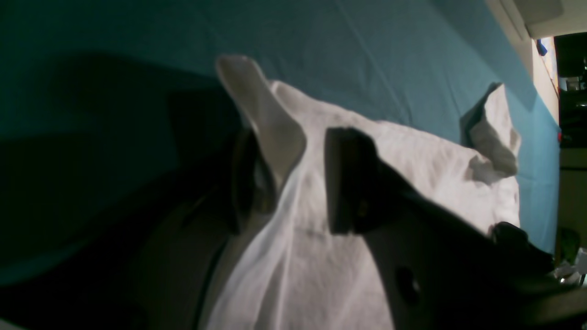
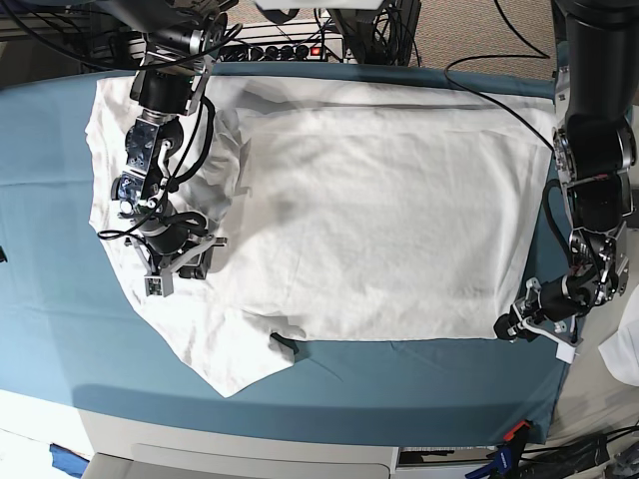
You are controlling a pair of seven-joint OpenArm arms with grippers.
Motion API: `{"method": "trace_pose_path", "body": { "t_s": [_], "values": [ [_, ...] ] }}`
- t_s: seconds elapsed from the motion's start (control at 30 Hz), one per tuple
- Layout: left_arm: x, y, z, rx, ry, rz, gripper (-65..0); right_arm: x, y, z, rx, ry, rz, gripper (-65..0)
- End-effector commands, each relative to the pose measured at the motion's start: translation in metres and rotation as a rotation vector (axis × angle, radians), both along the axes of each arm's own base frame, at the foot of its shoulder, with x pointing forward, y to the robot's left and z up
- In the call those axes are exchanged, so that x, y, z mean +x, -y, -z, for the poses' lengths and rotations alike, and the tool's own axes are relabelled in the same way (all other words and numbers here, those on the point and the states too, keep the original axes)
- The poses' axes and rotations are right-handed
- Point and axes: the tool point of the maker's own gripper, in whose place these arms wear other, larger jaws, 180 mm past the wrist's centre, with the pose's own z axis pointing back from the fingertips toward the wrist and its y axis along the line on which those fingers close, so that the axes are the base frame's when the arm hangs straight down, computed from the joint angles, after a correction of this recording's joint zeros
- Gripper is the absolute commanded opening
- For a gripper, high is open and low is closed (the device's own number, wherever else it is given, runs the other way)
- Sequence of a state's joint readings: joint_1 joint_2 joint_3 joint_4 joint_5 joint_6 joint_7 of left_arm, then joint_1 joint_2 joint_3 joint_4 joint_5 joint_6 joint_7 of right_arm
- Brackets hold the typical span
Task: Fold the T-shirt properly
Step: 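Move the right gripper to the sleeve hem and the left gripper to the hem corner, then grasp the unfolded side edge with both grippers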
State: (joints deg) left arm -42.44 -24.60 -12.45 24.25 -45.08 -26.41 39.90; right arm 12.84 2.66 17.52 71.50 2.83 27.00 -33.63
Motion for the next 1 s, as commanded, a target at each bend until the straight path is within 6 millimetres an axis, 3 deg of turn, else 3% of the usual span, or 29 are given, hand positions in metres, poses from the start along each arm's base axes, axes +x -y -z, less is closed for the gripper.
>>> {"method": "trace_pose_path", "body": {
  "t_s": [0.0, 0.27, 0.43, 0.5, 0.63, 0.8, 0.97],
  "values": [
    [0.015, -0.007, -0.022, 0.017, 0.062, -0.009, -39.0, 0.013, 0.002, -0.020, 0.000, 0.066, 0.001, -50.1],
    [0.007, 0.001, 0.000, 0.063, 0.015, -0.003, -40.6, 0.014, 0.003, -0.021, 0.000, 0.069, 0.002, -50.1],
    [0.007, -0.003, -0.001, 0.068, 0.018, -0.005, -65.0, 0.015, 0.016, -0.026, -0.026, 0.088, 0.011, -50.1],
    [0.006, -0.007, -0.002, 0.073, 0.019, -0.010, -65.0, 0.014, 0.030, -0.027, -0.104, 0.079, 0.010, -48.8],
    [0.005, -0.019, -0.005, 0.084, 0.021, -0.025, -65.0, 0.016, 0.068, -0.038, -0.262, 0.089, 0.031, -35.4],
    [0.004, -0.024, -0.005, 0.091, 0.019, -0.029, -65.0, 0.027, 0.118, -0.059, -0.319, 0.104, 0.151, -35.4],
    [0.003, -0.023, -0.005, 0.090, 0.014, -0.025, -65.0, 0.043, 0.151, -0.045, -0.202, 0.081, 0.243, -35.4]
  ]
}}
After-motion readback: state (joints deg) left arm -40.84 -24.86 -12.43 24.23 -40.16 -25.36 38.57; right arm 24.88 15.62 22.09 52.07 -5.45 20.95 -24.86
